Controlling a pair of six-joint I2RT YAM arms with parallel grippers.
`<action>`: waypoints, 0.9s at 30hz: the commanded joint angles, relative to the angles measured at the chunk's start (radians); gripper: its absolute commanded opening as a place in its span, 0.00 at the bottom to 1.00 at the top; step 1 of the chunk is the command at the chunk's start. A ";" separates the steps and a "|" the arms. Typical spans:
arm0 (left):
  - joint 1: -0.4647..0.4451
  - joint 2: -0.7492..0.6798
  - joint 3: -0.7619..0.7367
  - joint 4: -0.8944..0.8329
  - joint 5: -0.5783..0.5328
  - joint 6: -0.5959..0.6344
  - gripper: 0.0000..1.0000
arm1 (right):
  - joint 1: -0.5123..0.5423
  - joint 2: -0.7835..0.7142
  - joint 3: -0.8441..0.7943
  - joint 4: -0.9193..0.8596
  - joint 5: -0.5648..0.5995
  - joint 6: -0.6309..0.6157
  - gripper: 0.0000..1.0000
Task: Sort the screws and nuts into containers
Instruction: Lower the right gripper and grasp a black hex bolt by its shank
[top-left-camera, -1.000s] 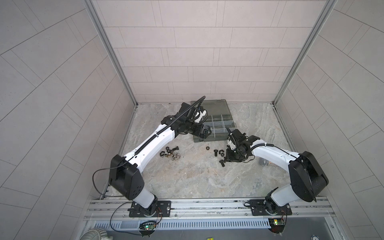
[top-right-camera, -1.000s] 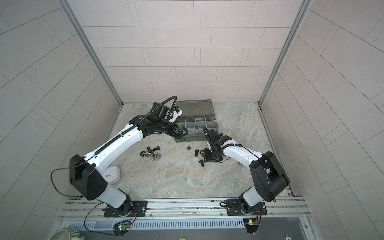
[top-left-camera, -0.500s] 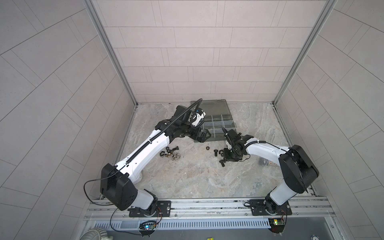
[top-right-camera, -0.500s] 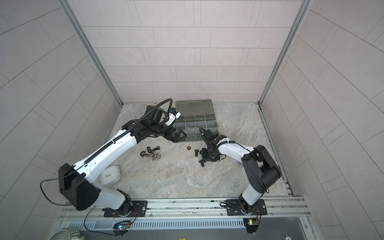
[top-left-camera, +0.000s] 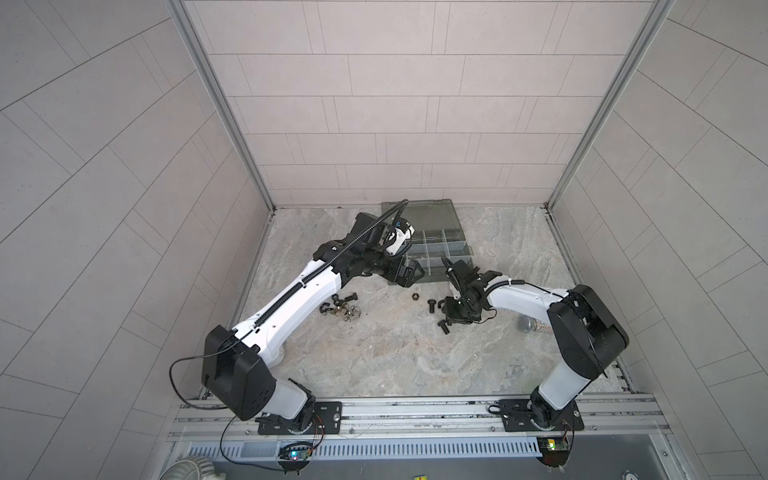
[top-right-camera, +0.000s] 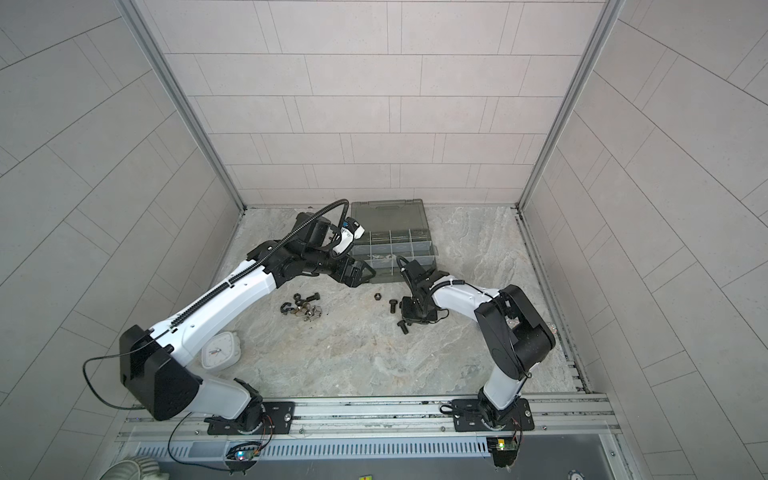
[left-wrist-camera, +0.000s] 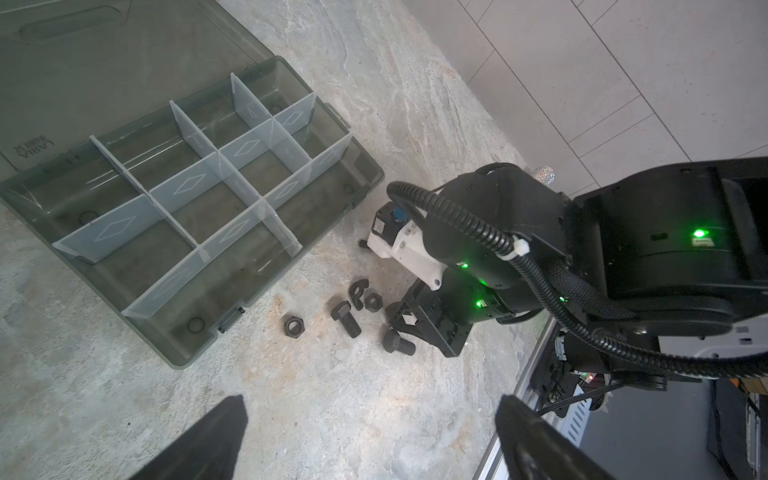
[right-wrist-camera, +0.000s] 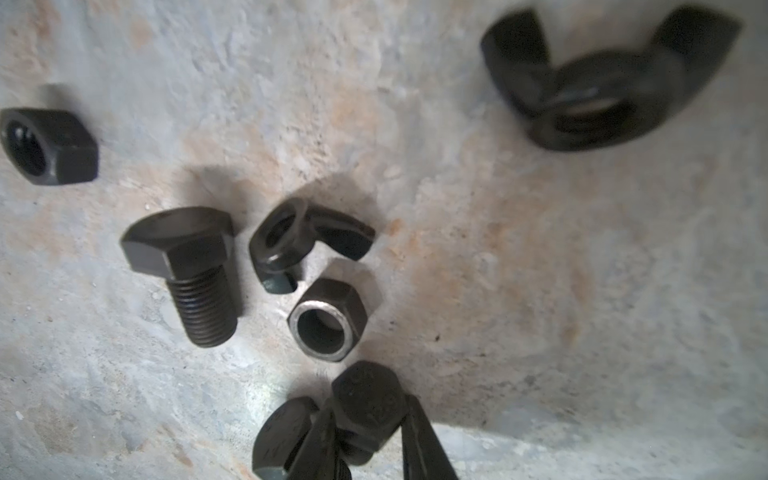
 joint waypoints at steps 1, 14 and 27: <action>-0.005 0.008 -0.009 0.013 0.007 0.012 1.00 | 0.004 0.022 -0.004 -0.027 0.039 0.003 0.24; -0.005 0.045 0.022 0.019 -0.044 0.015 1.00 | -0.014 -0.026 0.035 -0.135 0.054 -0.058 0.03; -0.006 0.083 0.065 0.019 -0.070 0.000 1.00 | -0.052 -0.032 0.065 -0.168 0.040 -0.105 0.00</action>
